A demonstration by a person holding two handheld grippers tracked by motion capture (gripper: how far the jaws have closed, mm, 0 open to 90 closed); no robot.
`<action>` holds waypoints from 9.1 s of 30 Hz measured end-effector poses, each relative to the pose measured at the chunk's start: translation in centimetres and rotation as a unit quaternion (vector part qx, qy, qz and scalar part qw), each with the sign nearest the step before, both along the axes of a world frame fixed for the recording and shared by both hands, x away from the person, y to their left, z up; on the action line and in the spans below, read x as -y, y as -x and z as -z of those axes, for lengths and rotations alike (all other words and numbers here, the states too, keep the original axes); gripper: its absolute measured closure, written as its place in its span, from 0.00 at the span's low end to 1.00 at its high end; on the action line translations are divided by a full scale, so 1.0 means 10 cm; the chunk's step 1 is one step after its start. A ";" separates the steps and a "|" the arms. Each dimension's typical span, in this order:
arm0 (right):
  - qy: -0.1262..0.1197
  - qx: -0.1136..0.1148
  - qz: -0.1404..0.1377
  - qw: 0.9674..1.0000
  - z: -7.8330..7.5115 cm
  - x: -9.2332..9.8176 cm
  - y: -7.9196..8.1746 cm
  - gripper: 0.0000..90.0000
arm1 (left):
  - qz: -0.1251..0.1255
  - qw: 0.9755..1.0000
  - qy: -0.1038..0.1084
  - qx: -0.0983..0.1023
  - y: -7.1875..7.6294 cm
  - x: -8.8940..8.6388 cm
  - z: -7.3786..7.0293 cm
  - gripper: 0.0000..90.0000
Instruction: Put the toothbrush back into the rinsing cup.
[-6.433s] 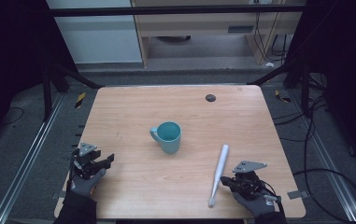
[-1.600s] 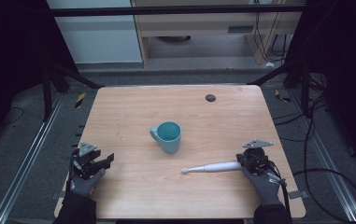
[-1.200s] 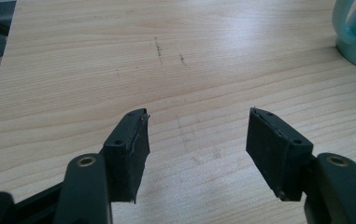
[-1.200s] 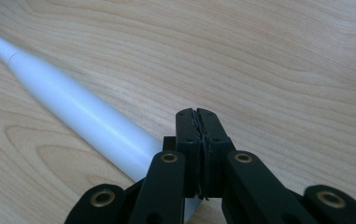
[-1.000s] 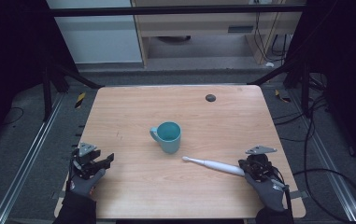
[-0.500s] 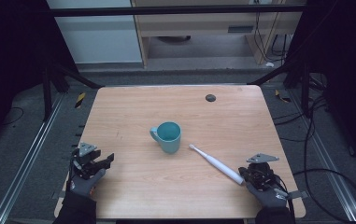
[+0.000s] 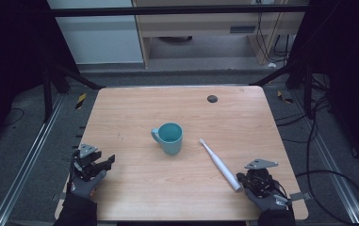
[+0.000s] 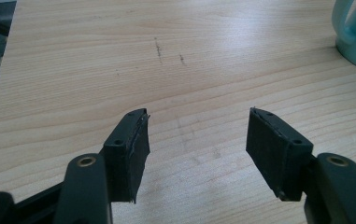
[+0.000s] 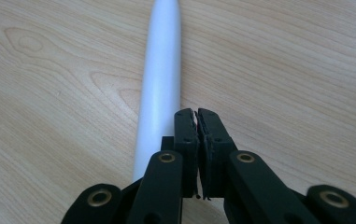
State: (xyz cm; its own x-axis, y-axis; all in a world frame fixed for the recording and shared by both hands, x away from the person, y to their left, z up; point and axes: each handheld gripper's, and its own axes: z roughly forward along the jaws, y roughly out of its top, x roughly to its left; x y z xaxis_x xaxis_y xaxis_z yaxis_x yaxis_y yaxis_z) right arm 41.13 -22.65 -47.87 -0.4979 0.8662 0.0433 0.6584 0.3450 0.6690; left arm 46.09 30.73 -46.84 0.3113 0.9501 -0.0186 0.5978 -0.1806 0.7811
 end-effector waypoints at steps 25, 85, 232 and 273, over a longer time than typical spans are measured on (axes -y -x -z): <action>-0.020 0.050 0.057 0.997 -0.35 0.08 -0.11 0.58 | 0.000 1.000 -0.002 0.005 -0.01 0.01 -0.01 0.41; 0.088 -0.116 -0.016 0.989 -0.22 -0.67 -0.70 0.57 | 0.012 1.000 -0.008 -0.005 -0.02 0.03 0.01 0.41; -0.235 0.252 0.115 0.932 -0.86 -2.10 -1.17 0.74 | 0.004 1.000 -0.001 0.001 -0.03 0.00 0.01 0.41; -0.164 0.177 0.126 0.962 -0.38 -2.30 -1.28 0.73 | 0.005 1.000 -0.003 0.000 -0.03 0.01 0.02 0.41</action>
